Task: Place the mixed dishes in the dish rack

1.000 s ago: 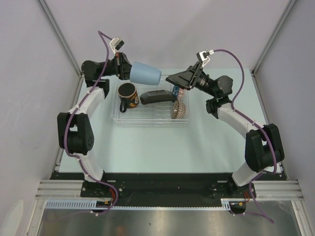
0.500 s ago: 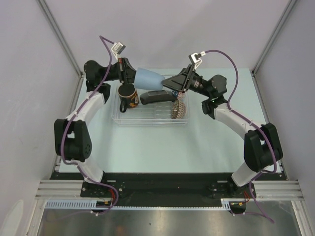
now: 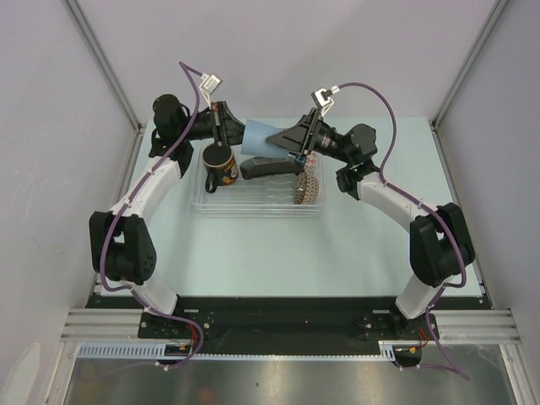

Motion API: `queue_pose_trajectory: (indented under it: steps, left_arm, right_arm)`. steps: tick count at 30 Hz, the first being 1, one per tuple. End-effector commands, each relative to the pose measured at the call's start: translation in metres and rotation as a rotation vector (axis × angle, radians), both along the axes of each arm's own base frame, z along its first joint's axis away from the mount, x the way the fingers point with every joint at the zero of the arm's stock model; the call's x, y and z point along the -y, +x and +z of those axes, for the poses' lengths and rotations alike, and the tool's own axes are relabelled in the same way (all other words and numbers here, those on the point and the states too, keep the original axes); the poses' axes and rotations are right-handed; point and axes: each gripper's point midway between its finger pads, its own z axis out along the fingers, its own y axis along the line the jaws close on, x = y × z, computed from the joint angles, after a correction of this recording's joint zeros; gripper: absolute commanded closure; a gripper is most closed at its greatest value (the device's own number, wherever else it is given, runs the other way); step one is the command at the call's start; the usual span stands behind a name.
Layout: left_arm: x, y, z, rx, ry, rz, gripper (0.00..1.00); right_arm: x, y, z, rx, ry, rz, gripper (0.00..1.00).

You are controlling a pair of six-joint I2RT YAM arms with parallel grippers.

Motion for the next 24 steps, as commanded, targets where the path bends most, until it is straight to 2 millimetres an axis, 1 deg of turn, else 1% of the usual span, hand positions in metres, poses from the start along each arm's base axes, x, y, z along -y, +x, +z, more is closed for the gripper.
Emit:
queue_pose_trajectory:
  steps: [1, 2, 3, 5, 6, 8, 9, 11, 12, 13, 14, 15, 16, 17, 18, 19, 20, 21, 22, 23, 24]
  left_arm:
    - [0.005, 0.006, 0.005, 0.062, -0.004, 0.01, 1.0]
    - [0.004, 0.006, 0.005, 0.065, -0.004, 0.012, 1.0]
    - [0.005, 0.006, 0.005, 0.065, -0.004, 0.011, 1.0]
    - [0.004, 0.007, 0.003, 0.066, -0.002, 0.014, 1.0]
    - [0.005, 0.007, 0.002, 0.062, 0.0, 0.013, 1.0]
    - [0.004, 0.009, 0.0, 0.062, 0.001, 0.016, 1.0]
    - [0.005, 0.008, 0.0, 0.062, 0.002, 0.013, 1.0]
    - [0.005, 0.009, -0.001, 0.063, 0.004, 0.014, 1.0]
    - [0.004, 0.01, -0.002, 0.049, 0.011, 0.017, 1.0]
    - [0.003, 0.012, -0.005, 0.058, 0.02, 0.02, 0.98]
    - [0.001, 0.013, -0.007, 0.06, 0.029, 0.024, 0.92]
    - [0.0, 0.015, -0.012, 0.06, 0.059, 0.03, 0.75]
    - [-0.006, 0.019, -0.016, 0.056, 0.079, 0.049, 0.7]
    - [-0.01, 0.022, -0.018, 0.055, 0.1, 0.08, 0.65]
    - [-0.016, 0.02, -0.028, 0.046, 0.138, 0.09, 0.57]
    - [-0.026, 0.024, -0.031, 0.048, 0.155, 0.123, 0.53]
    - [-0.033, 0.022, -0.028, 0.064, 0.171, 0.152, 0.48]
    - [-0.048, 0.024, -0.036, 0.056, 0.194, 0.187, 0.44]
    - [-0.056, 0.025, -0.037, 0.06, 0.201, 0.215, 0.43]
    - [-0.064, 0.027, -0.039, 0.066, 0.209, 0.249, 0.42]
    - [-0.075, 0.022, -0.039, 0.084, 0.216, 0.284, 0.41]
  right_arm:
    - [-0.006, -0.007, 0.027, 0.101, 0.03, -0.002, 0.0]
    - [-0.007, -0.008, 0.027, 0.1, 0.026, 0.0, 0.01]
    - [-0.007, -0.007, 0.026, 0.1, 0.026, 0.0, 0.09]
    - [-0.006, -0.007, 0.026, 0.1, 0.029, 0.004, 0.19]
    - [-0.006, -0.007, 0.026, 0.095, 0.028, 0.008, 0.34]
    - [-0.006, -0.005, 0.024, 0.084, 0.019, 0.009, 0.52]
    - [-0.006, -0.004, 0.022, 0.079, 0.012, 0.009, 0.66]
    - [-0.004, 0.0, 0.019, 0.063, -0.003, -0.005, 0.82]
    - [-0.003, 0.001, 0.019, 0.062, -0.006, -0.011, 0.91]
    - [0.001, 0.003, 0.021, 0.072, -0.009, -0.027, 0.96]
    - [0.004, 0.005, 0.021, 0.068, -0.017, -0.039, 1.0]
    - [0.008, 0.008, 0.022, 0.069, -0.024, -0.053, 1.0]
    - [0.016, 0.015, 0.022, 0.089, -0.038, -0.086, 1.0]
    - [0.022, 0.016, 0.023, 0.081, -0.059, -0.102, 1.0]
    - [0.027, 0.019, 0.025, 0.091, -0.077, -0.123, 1.0]
    - [0.032, 0.023, 0.022, 0.131, -0.111, -0.151, 1.0]
    - [0.042, 0.026, 0.016, 0.104, -0.167, -0.176, 1.0]
    - [0.047, 0.029, 0.02, 0.119, -0.2, -0.201, 1.0]
    - [0.052, 0.034, -0.001, 0.114, -0.302, -0.228, 1.0]
    - [0.06, 0.039, -0.004, 0.118, -0.348, -0.271, 1.0]
    - [0.064, 0.043, -0.008, 0.123, -0.399, -0.299, 1.0]
